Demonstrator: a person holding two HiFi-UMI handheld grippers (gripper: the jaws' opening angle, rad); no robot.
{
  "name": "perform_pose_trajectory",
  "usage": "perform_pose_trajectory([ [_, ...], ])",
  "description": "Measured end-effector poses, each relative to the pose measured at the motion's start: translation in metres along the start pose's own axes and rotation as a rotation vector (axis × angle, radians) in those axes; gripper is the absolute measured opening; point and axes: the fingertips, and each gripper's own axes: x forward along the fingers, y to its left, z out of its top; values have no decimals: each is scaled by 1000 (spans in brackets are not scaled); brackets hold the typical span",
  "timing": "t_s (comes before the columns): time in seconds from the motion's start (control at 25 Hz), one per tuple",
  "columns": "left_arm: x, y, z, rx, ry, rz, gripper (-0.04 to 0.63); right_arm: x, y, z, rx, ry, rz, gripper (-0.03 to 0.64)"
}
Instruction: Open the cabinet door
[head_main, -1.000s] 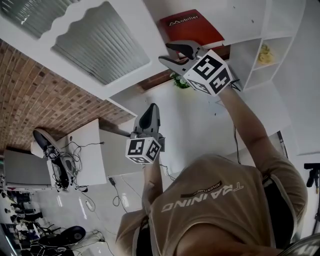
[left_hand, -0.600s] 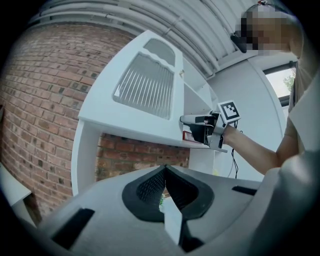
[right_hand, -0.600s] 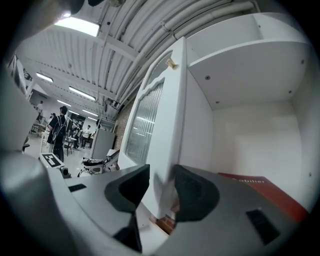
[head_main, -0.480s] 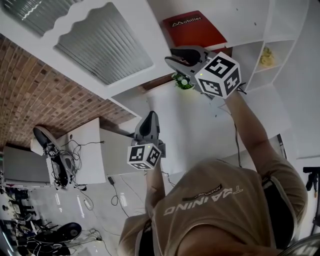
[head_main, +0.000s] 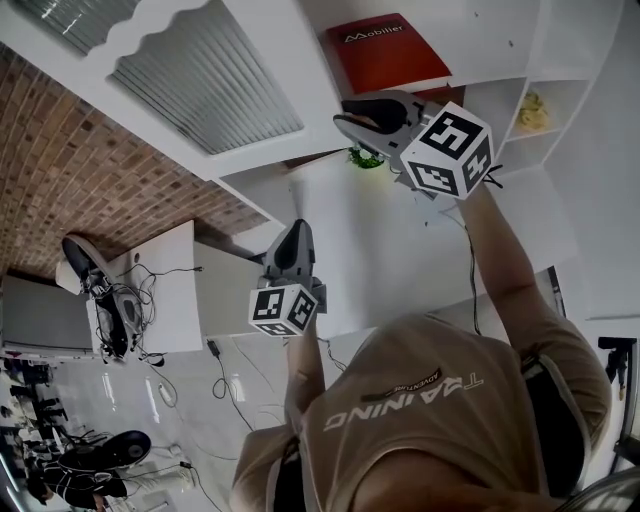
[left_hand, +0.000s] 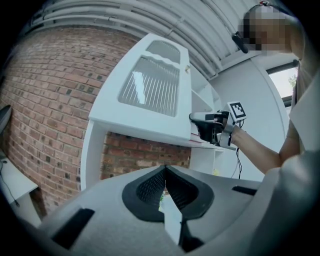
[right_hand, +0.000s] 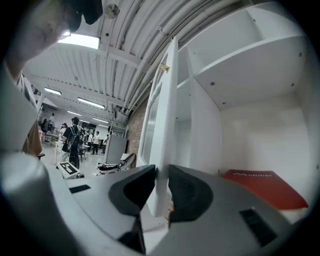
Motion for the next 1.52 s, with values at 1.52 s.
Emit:
perform_pose_trajectory([
  [1.52,-148,-23,-22,8,23,144,8,-31,141,19,-17,-59,2,66],
])
